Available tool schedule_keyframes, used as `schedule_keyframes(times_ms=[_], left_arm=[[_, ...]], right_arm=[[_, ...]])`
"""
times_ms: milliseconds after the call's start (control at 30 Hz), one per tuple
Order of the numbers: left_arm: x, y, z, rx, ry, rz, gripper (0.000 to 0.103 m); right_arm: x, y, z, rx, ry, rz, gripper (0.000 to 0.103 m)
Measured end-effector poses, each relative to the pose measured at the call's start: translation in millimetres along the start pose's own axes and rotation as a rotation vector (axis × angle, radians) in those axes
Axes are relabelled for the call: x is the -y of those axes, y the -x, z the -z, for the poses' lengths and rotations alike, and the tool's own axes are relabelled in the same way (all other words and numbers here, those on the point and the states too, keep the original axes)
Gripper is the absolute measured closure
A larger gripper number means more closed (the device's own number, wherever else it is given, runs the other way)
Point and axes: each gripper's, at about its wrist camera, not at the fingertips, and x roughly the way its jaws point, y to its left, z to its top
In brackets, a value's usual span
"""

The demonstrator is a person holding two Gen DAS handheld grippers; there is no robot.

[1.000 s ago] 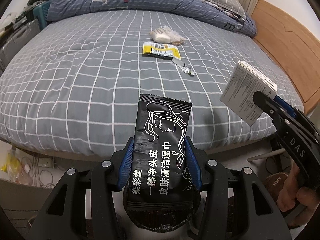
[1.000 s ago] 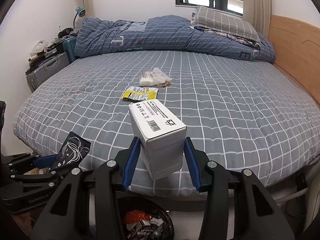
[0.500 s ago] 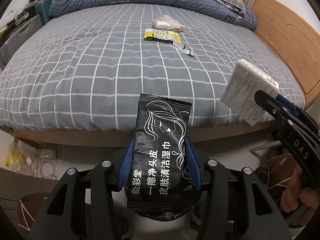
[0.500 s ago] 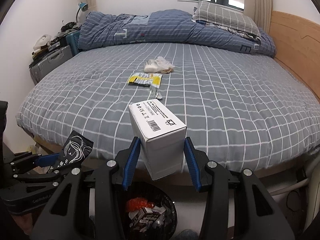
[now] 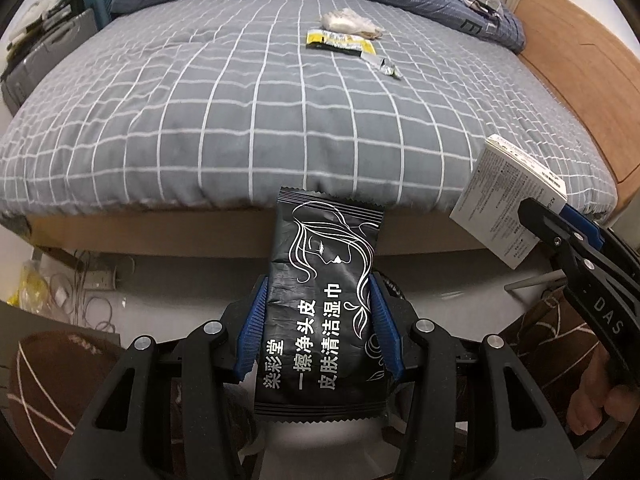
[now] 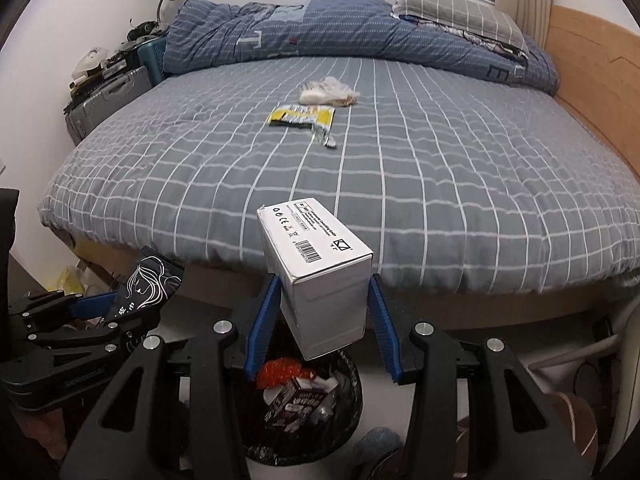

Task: Collect trash
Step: 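Lift the black packet and white box and carry both over the black bin, then open the right tool over the bin while the left tool releases the black packet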

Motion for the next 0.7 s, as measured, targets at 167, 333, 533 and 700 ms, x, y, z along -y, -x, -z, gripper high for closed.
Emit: schedule_keyframes(times_ms=[167,333,533,700], left_arm=[[-1.3,-2.6,17.3,-0.025,0.007,-0.006,0.055],[-7.7,-18.7,30.4,-0.076,0.015,-0.020,0.055],[-18.4,-43.2,38.4,-0.130,0.033,-0.020,0.055],[-23.2,-53.1,38.9,-0.143,0.031,-0.010,0.055]], right_arm=[[-5.4,1.2,12.2,-0.031,-0.002,-0.004,0.060],[-2.3,-6.9,27.1,-0.099,-0.047,-0.010,0.060],[-5.5,-26.5,36.5,-0.151,-0.024,-0.004,0.060],[-8.7,-45.1,39.1,-0.192,-0.019,-0.003,0.060]])
